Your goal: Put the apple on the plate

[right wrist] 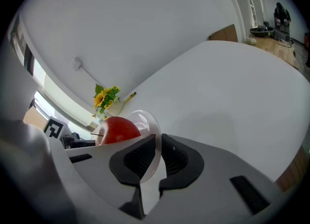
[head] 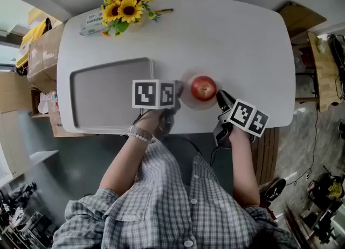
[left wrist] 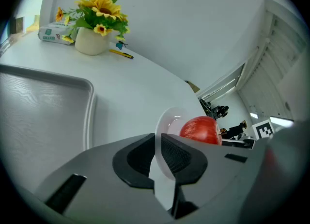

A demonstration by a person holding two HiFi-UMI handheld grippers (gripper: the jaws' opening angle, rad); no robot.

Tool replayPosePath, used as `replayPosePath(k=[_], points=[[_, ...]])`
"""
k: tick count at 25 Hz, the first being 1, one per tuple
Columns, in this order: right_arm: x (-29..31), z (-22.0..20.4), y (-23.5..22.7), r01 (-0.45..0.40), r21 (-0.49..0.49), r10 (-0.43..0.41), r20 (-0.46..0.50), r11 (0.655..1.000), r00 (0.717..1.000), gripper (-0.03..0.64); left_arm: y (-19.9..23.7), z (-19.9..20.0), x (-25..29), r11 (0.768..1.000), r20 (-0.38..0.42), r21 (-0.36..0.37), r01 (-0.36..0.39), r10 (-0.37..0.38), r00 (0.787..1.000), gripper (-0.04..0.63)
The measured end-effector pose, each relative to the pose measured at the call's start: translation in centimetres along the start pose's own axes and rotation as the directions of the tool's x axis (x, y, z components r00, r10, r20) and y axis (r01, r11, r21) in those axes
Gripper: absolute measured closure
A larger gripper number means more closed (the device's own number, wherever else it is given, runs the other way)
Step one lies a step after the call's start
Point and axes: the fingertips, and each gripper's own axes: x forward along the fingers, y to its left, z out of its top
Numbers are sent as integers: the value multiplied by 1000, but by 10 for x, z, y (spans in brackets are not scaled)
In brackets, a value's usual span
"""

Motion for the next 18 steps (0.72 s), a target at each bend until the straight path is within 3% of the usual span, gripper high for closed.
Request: replayPosePath(k=[8,18], points=[[6,-5,46,-59,7,59,-8,998,998,568,20,11,-46,1000,46,-3,-23,23,999,551],[32,-27,125,-135,-61,131,-61,989,989,568,79,13,-110,993,126,-115,-40,54,990,552]])
